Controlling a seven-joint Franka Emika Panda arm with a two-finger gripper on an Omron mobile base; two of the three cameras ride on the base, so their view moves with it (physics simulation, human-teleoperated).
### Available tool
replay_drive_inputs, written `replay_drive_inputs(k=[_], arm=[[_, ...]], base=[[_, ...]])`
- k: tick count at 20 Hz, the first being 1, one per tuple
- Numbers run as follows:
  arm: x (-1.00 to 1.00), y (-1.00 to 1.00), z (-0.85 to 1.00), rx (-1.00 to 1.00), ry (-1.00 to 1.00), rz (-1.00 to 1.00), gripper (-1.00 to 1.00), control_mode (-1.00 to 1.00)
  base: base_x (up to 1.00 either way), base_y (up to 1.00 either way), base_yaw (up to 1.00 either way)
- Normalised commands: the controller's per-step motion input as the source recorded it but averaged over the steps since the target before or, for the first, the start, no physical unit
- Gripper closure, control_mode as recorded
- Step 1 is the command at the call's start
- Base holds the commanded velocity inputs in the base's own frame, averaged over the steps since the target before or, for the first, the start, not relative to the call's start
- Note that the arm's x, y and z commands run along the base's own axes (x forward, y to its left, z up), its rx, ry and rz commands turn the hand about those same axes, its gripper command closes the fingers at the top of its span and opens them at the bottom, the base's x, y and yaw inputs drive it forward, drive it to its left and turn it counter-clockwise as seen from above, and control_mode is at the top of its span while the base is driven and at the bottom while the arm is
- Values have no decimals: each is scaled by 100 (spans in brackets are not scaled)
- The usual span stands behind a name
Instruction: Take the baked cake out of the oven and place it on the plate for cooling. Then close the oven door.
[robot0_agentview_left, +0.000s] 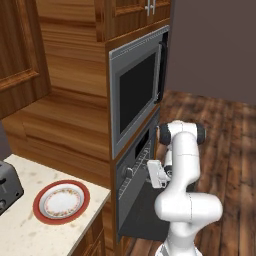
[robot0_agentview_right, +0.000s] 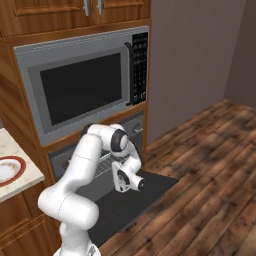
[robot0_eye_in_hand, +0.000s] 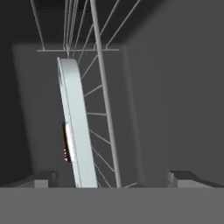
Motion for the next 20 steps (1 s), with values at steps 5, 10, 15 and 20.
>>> replay_drive_inputs(k=[5, 10, 15, 20], arm=[[58, 42, -31, 5, 1, 0, -100, -100], [50, 35, -40, 7, 0, 0, -100, -100], [52, 31, -49, 3, 0, 0, -100, -100], [47, 18, -35, 0, 0, 0, 100, -100]], base=[[0, 0, 0], [0, 0, 0], [0, 0, 0], [0, 0, 0]])
